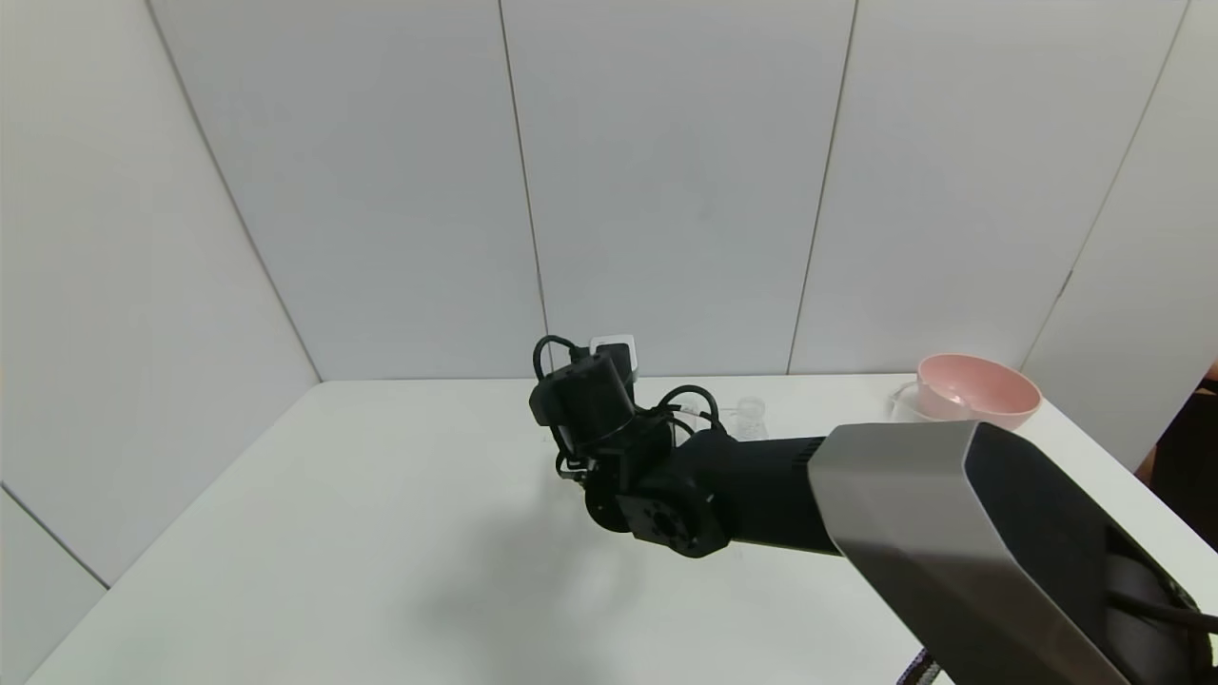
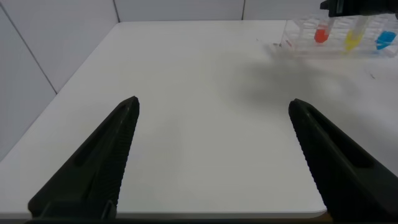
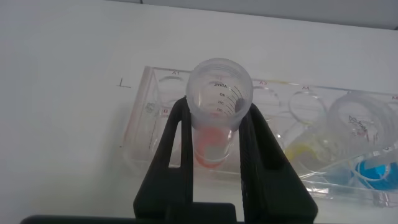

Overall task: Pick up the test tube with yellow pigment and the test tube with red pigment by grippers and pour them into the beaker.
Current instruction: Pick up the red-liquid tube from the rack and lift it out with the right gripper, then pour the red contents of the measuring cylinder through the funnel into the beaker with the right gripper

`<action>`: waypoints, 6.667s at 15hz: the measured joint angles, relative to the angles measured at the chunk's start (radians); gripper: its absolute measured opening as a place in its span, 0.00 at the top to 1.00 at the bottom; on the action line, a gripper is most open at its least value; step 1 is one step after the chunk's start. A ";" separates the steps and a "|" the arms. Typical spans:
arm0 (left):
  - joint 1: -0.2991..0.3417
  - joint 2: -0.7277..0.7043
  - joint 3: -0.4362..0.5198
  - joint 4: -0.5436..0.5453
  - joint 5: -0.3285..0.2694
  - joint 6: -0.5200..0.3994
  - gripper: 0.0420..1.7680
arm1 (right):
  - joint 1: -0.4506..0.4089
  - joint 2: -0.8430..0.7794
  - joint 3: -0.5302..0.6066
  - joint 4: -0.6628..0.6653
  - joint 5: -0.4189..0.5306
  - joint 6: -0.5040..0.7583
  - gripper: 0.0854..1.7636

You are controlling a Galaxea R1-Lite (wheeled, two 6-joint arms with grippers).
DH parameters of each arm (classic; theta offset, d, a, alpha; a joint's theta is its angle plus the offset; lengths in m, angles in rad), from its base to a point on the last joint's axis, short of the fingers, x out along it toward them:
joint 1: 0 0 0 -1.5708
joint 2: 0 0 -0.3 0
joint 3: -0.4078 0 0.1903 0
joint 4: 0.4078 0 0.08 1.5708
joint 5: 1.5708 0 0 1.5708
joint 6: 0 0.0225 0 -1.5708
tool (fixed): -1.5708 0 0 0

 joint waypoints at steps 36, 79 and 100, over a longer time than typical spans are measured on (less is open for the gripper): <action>0.000 0.000 0.000 0.000 0.000 0.000 0.03 | -0.699 -0.953 1.004 0.027 0.832 -0.623 0.76; 0.000 0.000 0.000 0.000 0.000 0.000 0.03 | -0.793 -0.442 -0.017 0.978 0.405 -1.250 0.76; 0.000 0.000 0.000 0.000 0.000 0.000 0.03 | -0.690 -0.336 -0.022 0.939 0.000 -1.266 0.76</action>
